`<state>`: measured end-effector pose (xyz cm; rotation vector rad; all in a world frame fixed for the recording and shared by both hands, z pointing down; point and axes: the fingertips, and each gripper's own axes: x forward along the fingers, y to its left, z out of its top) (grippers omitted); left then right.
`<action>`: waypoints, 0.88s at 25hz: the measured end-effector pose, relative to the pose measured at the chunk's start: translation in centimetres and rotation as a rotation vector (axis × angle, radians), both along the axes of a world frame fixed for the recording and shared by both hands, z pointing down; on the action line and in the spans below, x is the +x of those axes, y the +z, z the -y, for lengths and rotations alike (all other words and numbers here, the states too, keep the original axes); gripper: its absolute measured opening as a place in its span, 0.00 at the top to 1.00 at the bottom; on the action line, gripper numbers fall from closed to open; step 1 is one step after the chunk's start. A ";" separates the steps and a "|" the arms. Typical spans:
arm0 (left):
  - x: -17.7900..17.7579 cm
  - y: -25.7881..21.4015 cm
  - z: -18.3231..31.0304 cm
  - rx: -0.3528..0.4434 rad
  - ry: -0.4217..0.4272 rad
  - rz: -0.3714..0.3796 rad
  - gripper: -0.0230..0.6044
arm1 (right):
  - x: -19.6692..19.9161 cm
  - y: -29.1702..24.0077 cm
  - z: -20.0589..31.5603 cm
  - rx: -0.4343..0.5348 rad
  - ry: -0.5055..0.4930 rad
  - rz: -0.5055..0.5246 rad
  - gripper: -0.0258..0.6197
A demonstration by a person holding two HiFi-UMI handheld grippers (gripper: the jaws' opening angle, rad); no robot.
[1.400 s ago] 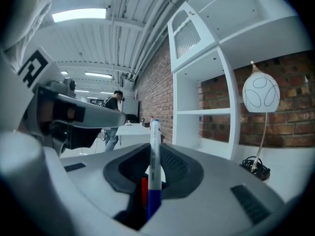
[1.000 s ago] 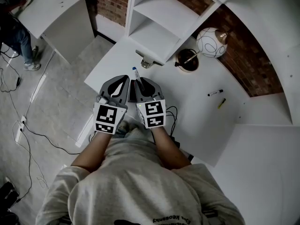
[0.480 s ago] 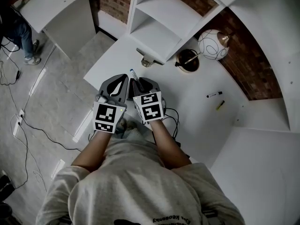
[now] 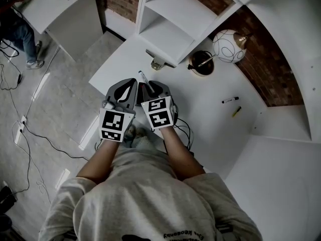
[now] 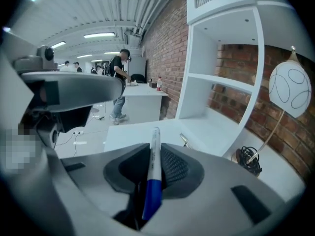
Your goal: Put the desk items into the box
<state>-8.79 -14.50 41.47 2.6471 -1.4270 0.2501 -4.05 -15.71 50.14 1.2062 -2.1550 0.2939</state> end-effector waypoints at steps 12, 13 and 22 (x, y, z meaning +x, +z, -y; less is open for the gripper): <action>0.1 0.1 -0.2 -0.003 -0.009 0.005 0.96 | 0.1 -1.4 -1.4 0.073 -0.071 0.058 0.83; 0.2 0.1 -0.2 -0.002 -0.007 0.005 0.96 | 0.3 -1.5 -1.7 0.061 -0.079 0.051 0.83; 1.2 -0.2 -0.6 0.003 0.014 0.009 0.96 | 2.6 -2.4 -4.9 -0.051 -0.117 -0.028 0.83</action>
